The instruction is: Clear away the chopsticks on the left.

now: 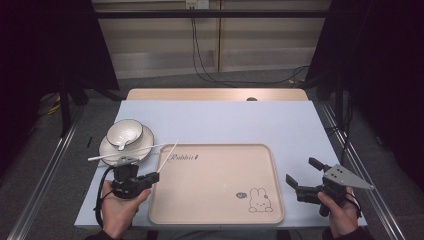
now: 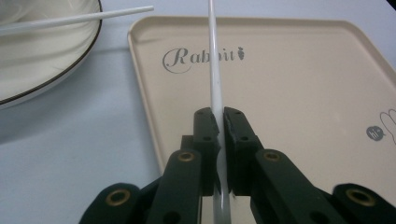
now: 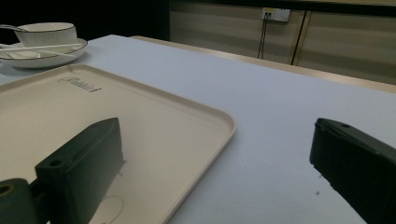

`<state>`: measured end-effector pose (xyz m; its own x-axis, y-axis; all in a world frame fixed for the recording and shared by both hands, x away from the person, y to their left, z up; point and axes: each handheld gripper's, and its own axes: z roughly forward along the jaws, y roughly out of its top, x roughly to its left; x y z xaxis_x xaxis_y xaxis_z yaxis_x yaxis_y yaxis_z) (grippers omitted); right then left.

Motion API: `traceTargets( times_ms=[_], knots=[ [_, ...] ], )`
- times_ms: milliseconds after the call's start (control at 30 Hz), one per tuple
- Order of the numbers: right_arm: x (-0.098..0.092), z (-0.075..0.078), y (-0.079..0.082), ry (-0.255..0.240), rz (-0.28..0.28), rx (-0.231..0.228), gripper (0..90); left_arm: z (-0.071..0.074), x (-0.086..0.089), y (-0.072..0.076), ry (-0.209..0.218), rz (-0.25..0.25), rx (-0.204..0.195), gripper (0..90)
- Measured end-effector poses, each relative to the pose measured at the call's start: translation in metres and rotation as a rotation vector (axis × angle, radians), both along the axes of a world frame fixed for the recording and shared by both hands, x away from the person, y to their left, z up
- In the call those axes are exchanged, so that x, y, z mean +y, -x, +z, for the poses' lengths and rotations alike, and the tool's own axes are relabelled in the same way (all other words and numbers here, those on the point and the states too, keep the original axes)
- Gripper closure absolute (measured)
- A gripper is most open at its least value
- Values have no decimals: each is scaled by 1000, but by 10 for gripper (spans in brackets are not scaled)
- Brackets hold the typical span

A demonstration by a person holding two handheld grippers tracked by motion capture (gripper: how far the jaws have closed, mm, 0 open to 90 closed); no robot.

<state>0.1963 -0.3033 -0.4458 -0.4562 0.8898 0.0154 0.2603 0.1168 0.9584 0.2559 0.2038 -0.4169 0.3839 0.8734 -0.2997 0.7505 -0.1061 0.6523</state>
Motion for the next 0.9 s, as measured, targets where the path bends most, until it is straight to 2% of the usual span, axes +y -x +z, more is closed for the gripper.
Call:
traceTargets(
  times_ms=[67, 167, 300, 400, 433, 467, 600, 633, 667, 700, 767, 800, 900],
  knots=[
    [0, 0, 0, 3, 3, -4, 24, -4, -3, -3, 9, 25, 8, 847],
    [0, 0, 0, 2, 4, -3, 24, -12, -5, -5, -9, 42, 37, 848],
    [1, 0, 0, 4, 0, -4, 24, -23, -7, -8, -2, 79, 68, 848],
    [1, 0, 0, 6, -5, 0, 24, -26, -8, -10, -20, 74, 76, 847],
    [1, 0, 0, 6, -5, 0, 24, -27, -9, -11, -38, 66, 82, 847],
    [1, -1, 0, 4, -7, 3, 24, -28, -10, -12, -30, 69, 95, 847],
    [1, 0, 0, 4, -2, 3, 24, -31, -16, -15, -44, 67, 112, 847],
    [1, -1, 0, 6, -1, 3, 24, -32, -18, -17, -46, 67, 112, 846],
    [1, 0, 0, 4, 2, -2, 25, -32, -19, -17, -20, 89, 93, 847],
    [1, 0, 0, 4, 2, -2, 25, -32, -19, -17, -29, 84, 90, 847],
    [1, 0, 0, 0, 3, -8, 25, -33, -20, -19, -47, 74, 105, 847],
    [1, 0, 0, 0, 4, -7, 25, -36, -22, -20, -35, 90, 115, 847],
    [1, 0, 0, 4, 5, -8, 25, -39, -23, -21, -41, 77, 133, 846]
  ],
)
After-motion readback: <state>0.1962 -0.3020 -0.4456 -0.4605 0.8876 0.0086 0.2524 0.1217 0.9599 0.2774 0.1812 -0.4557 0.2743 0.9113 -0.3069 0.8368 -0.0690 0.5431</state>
